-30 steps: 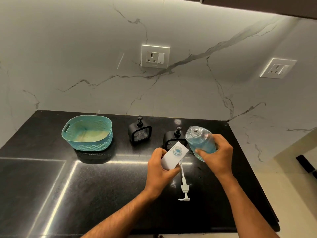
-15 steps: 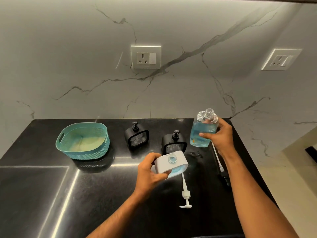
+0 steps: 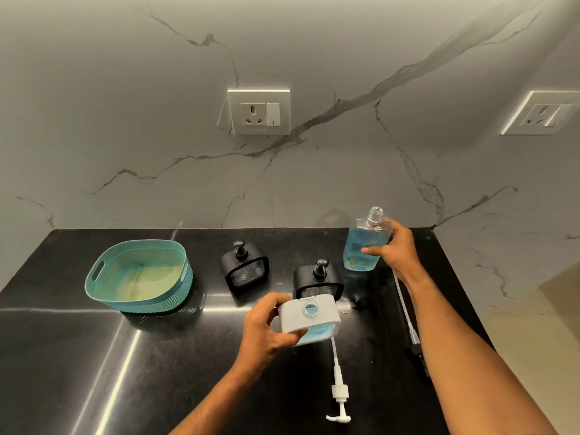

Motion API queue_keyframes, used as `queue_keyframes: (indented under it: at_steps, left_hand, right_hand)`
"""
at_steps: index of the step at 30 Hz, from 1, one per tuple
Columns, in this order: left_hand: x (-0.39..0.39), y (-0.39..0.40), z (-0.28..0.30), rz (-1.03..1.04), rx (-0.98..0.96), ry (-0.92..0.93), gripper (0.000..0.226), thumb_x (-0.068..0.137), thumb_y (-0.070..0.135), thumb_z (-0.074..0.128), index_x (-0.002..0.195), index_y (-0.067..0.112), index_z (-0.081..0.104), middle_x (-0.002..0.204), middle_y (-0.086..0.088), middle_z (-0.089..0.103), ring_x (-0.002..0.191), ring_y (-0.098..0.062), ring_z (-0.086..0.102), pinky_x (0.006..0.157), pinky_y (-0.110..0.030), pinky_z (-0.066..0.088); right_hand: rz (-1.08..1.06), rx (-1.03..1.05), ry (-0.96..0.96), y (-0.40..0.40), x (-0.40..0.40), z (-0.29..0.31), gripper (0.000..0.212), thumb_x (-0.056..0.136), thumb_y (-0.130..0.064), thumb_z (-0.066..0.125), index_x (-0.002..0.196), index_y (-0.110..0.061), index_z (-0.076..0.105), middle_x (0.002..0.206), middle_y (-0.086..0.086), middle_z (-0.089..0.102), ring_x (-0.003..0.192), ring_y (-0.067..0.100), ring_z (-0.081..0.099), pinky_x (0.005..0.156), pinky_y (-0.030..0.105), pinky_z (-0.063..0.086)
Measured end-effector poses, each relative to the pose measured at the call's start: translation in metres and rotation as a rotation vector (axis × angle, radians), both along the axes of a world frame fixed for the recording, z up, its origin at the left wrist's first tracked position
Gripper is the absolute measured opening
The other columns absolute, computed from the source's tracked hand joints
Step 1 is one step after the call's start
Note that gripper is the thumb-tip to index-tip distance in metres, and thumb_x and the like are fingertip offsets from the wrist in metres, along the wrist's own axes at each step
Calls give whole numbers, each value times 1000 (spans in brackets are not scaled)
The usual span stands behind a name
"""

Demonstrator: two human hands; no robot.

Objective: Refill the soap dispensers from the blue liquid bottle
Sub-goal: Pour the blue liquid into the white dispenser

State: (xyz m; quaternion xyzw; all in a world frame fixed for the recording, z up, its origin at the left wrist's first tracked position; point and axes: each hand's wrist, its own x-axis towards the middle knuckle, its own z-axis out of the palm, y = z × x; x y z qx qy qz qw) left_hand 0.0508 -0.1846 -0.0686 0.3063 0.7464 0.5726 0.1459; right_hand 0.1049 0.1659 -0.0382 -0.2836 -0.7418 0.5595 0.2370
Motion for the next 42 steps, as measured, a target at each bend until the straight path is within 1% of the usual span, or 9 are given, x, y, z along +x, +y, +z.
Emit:
queue_keyframes:
  at_steps: [6,10,18,23,27,29,32,36,42]
  left_hand:
    - [-8,9,-2,-16,-25,9,45,70,15,93,105,18,66,108,6,72,106,-24,68,87,-53,60]
    - [-11,12,-1,-24,-32,5,46,69,21,93,106,18,66,108,9,71,106,-22,68,87,-50,60]
    - [-11,15,-4,-29,-56,-3,48,69,15,95,108,18,67,107,5,71,104,-24,68,89,-54,59]
    - [-9,15,1,-18,-37,3,46,68,28,92,105,18,67,105,3,72,103,-24,69,88,-55,59]
    - [-9,12,4,-29,-30,0,45,68,26,91,106,22,67,107,8,72,106,-19,69,90,-49,60]
    - [-9,10,4,-35,-27,-5,46,68,24,91,106,23,66,109,9,71,108,-19,68,91,-48,60]
    - [-8,6,2,-36,-18,-14,46,68,24,91,107,23,66,110,9,70,110,-20,68,90,-49,61]
    - [-1,2,0,-25,3,-28,47,67,27,91,107,22,66,109,6,71,110,-23,69,89,-52,61]
    - [12,-12,-5,-9,31,-70,49,66,30,91,107,18,65,112,-3,71,111,-27,70,88,-58,61]
  right_hand:
    - [17,-37,-42,11,-12,-12,72,62,10,92,126,-9,66,120,7,73,113,23,70,92,44,62]
    - [21,-58,-70,15,-17,-19,76,60,11,92,128,-8,65,121,10,72,115,27,68,97,50,59]
    - [111,-109,-88,21,-14,-21,83,60,9,92,134,-12,59,127,9,70,122,26,66,102,52,56]
    - [131,-115,-73,18,-11,-20,91,62,11,91,142,-13,54,134,8,65,128,26,61,105,53,54]
    - [138,-93,-53,13,-1,-19,97,63,8,93,146,-19,50,139,2,62,129,21,60,101,40,57]
    - [111,-49,-44,9,10,-20,93,64,0,95,143,-24,51,138,-4,62,128,14,60,99,29,56]
    - [-38,50,-26,-6,34,-27,79,71,-13,94,137,-32,54,134,-13,60,123,3,56,94,28,53]
    - [-239,113,54,-47,67,-41,39,77,-20,89,105,-37,69,98,-10,71,86,8,65,76,33,59]
    - [-125,203,-170,-132,105,-53,25,74,-10,89,73,-27,71,72,-11,73,65,6,69,68,31,60]
